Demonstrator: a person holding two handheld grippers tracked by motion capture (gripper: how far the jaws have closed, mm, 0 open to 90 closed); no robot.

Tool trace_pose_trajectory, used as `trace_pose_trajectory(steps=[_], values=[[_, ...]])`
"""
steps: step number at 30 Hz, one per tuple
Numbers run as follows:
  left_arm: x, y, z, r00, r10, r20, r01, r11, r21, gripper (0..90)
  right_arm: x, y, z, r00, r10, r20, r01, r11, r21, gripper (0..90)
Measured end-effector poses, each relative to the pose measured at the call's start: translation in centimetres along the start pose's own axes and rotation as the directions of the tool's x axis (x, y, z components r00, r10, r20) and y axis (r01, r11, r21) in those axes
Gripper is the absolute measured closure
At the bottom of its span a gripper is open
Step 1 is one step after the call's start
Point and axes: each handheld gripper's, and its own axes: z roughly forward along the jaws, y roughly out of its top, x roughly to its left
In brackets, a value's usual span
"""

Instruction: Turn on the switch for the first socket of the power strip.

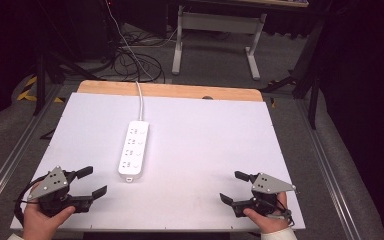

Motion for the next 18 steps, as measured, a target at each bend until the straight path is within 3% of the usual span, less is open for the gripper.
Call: trace_pose_trajectory(steps=[2,10,17,18], values=[[-0.03,0.13,-0.08,0.9998,0.020,-0.004,-0.020,0.9998,0.002,20.0,0.04,-0.01,-0.04,1.0000,-0.003,0.001,0.003,1.000,-0.001,13.8],[-0.08,0.34,-0.30,0.9997,0.024,-0.004,-0.024,0.9997,0.006,21.0,0.02,-0.04,-0.10,0.9999,-0.015,0.002,0.015,1.000,-0.003,14.4],[-0.31,0.59,-0.36,0.9970,0.073,-0.024,-0.072,0.9969,0.030,21.0,0.12,-0.02,0.01,0.9997,-0.018,-0.017,0.018,1.000,-0.011,15.1],[-0.34,0.59,-0.35,0.9977,0.066,-0.018,-0.066,0.9975,0.026,21.0,0.11,-0.02,0.01,0.9997,-0.015,-0.021,0.015,1.000,-0.014,15.1]])
